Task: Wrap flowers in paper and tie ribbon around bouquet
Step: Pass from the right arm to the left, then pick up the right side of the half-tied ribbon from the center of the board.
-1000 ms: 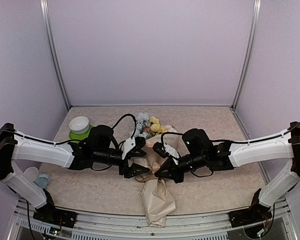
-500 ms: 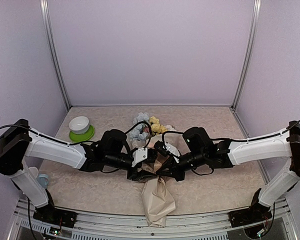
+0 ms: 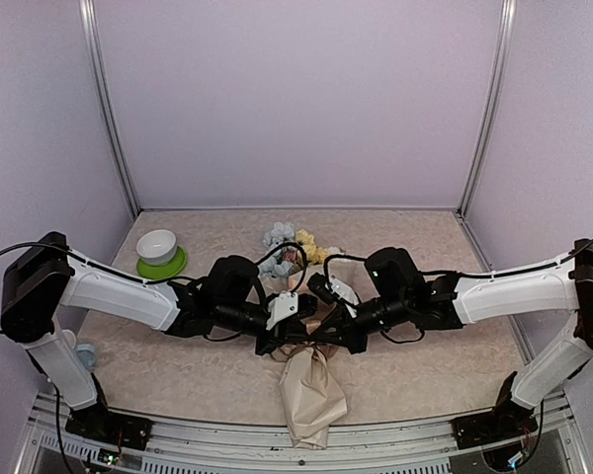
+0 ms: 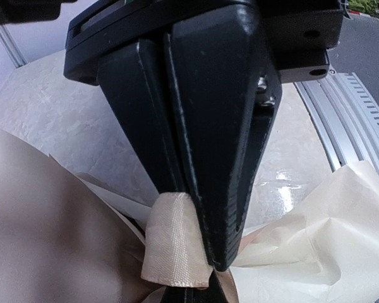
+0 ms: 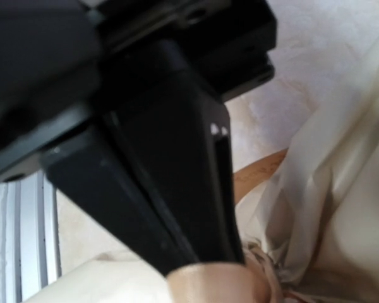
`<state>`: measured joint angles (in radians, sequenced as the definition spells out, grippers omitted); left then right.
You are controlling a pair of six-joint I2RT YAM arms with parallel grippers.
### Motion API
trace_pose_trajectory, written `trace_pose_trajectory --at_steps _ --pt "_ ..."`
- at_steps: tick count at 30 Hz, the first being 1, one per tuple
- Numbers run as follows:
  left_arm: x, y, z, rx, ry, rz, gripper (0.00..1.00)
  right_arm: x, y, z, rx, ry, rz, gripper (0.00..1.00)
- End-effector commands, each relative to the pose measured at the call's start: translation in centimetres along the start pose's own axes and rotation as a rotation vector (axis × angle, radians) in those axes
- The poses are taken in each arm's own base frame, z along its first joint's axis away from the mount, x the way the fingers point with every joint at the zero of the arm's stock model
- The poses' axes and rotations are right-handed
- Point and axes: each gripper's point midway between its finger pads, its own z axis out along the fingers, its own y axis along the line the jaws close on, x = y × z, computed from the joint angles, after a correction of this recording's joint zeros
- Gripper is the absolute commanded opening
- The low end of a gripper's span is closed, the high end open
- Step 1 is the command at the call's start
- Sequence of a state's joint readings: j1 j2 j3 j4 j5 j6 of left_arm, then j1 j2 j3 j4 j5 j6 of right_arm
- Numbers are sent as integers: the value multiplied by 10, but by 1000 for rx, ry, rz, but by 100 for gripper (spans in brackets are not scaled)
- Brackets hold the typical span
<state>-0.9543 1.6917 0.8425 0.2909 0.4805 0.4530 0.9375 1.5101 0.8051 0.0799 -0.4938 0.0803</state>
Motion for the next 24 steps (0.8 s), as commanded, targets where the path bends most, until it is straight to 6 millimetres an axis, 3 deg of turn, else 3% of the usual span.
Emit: trace_pose_trajectory --at_steps 1,3,6,8,12,17,24 --pt "-5 6 -1 -13 -19 -44 0 -24 -2 -17 42 -59 6 1" --pt "-2 9 -2 -36 -17 -61 0 -30 -6 -32 75 -83 35 8" --pt "-1 12 -3 -62 -26 -84 0 -27 -26 -60 157 -121 136 37" --pt "0 12 -4 -73 -33 -101 0 -16 -41 -75 193 -133 227 49" --pt "-2 13 -9 -106 -61 -127 0 16 -84 -86 340 -91 457 51" --pt "-1 5 -12 -111 -66 -122 0 73 -151 -79 672 115 766 53" --pt "1 4 -12 -113 -58 -124 0 76 -178 -47 687 152 814 51"
